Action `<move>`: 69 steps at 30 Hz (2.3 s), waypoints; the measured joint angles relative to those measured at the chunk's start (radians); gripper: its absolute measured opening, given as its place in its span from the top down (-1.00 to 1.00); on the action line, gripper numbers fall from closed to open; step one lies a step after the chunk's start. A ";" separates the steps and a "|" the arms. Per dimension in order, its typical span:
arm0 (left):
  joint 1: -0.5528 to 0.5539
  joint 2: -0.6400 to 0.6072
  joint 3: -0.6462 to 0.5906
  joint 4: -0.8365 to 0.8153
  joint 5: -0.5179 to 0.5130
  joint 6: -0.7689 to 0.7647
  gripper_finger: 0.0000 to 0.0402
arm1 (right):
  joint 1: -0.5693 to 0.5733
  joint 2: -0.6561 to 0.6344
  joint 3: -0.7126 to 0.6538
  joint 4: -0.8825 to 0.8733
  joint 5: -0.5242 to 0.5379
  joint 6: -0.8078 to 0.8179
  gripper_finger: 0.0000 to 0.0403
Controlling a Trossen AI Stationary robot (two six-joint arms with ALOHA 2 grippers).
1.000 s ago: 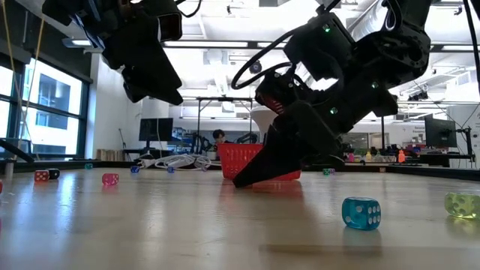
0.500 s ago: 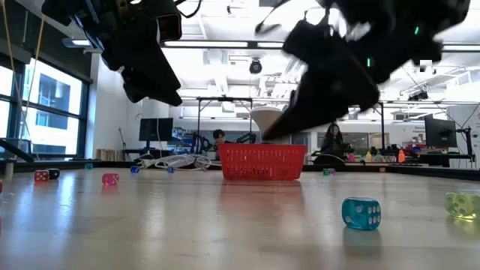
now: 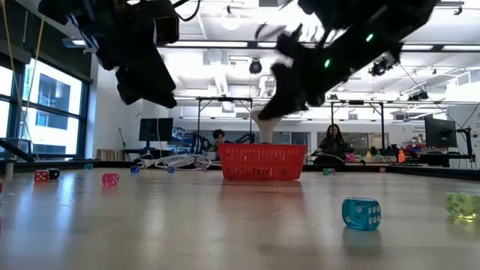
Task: Pick & Place Dice
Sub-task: Put the orange dice into the bin, then put the pink dice into the bin
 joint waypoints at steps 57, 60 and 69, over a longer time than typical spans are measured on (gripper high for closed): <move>-0.060 0.016 0.000 0.069 -0.221 0.439 0.23 | -0.020 -0.068 0.002 0.058 -0.380 0.052 -0.34; -0.125 -0.048 0.001 -0.109 -0.223 0.345 0.23 | 0.038 -0.082 0.002 0.102 -0.402 0.052 -0.34; -0.235 -0.020 -0.033 -0.256 -0.234 0.182 0.23 | 0.231 -0.082 0.002 0.289 -0.398 0.051 -0.34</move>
